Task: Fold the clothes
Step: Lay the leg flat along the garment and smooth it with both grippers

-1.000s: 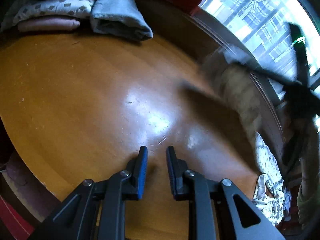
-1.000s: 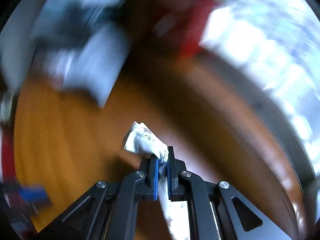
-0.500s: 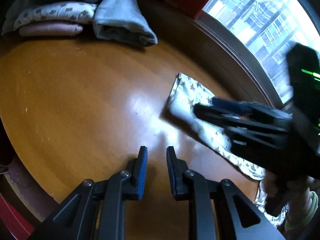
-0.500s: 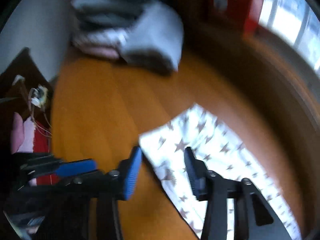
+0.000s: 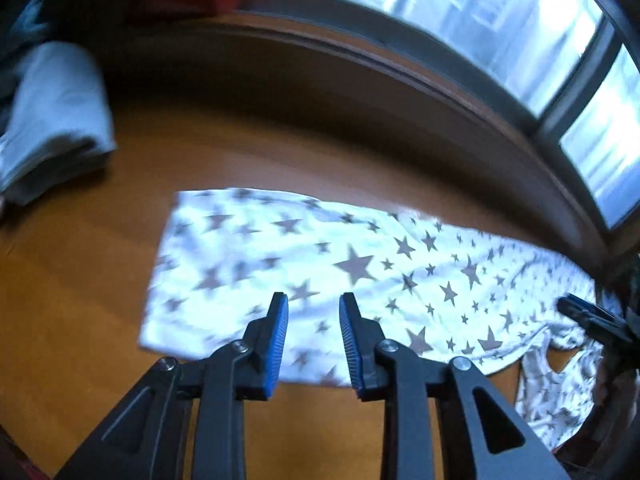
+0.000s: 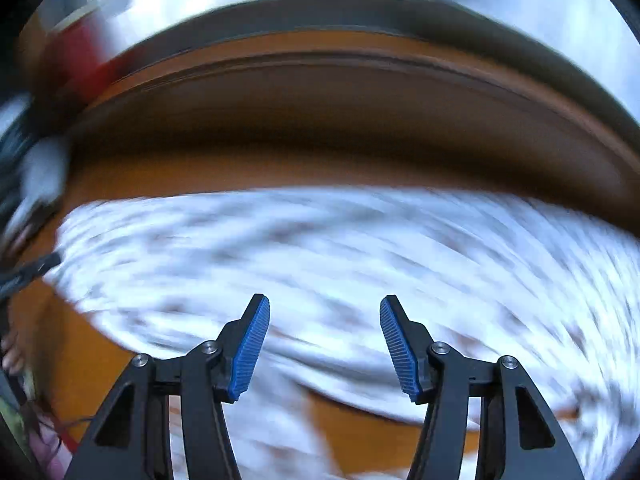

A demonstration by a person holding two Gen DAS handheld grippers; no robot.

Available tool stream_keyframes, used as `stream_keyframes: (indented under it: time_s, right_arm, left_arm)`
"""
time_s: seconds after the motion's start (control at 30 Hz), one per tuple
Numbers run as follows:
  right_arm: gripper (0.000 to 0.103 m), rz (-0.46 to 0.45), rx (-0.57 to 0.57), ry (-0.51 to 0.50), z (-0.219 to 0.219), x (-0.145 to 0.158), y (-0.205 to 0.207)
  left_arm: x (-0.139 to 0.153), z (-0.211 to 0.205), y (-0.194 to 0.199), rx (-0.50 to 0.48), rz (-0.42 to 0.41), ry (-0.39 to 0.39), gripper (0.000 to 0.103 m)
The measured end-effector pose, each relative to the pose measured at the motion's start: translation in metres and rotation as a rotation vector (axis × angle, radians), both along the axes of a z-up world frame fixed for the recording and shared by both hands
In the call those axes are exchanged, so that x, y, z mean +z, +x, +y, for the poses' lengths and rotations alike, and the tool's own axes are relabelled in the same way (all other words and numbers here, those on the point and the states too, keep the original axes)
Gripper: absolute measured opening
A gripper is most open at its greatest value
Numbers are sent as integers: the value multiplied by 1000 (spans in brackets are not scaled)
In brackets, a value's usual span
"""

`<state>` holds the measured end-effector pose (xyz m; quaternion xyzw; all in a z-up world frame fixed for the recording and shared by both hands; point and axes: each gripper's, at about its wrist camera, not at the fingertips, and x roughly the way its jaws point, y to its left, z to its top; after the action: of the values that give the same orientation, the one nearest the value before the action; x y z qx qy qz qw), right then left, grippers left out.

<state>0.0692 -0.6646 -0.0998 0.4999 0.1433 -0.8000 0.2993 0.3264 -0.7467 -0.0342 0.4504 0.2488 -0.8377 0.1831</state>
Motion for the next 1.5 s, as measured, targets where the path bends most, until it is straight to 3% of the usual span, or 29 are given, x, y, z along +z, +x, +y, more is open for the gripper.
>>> stream_keyframes:
  time_s: [0.17, 0.33, 0.5, 0.7, 0.8, 1.0, 1.33, 1.43, 1.5]
  right_arm:
    - [57, -49, -273, -14, 100, -16, -41]
    - [57, -55, -287, -13, 127, -25, -43]
    - [56, -37, -212, 82, 128, -30, -28]
    - [56, -52, -305, -82, 137, -13, -71]
    - [56, -73, -304, -42, 122, -29, -98]
    - [56, 36, -286, 54, 101, -41, -122]
    - [62, 91, -325, 32, 99, -53, -145]
    - [56, 29, -349, -29, 95, -48, -139]
    - [56, 30, -347, -125, 110, -30, -118]
  left_arm:
    - [-9, -1, -33, -7, -61, -23, 24]
    - [-11, -5, -63, -5, -128, -134, 25]
    - [-14, -6, -84, -5, -157, -187, 30]
    - [-18, -2, -98, -14, -156, -199, 48]
    - [-19, -6, -106, -4, -153, -194, 49]
    - [-21, -17, -128, 1, -148, -202, 52]
    - [-23, -15, -155, -24, -159, -226, 53]
    - [-18, -11, -152, -45, -176, -213, 53]
    - [-9, -3, -144, -79, -149, -213, 53]
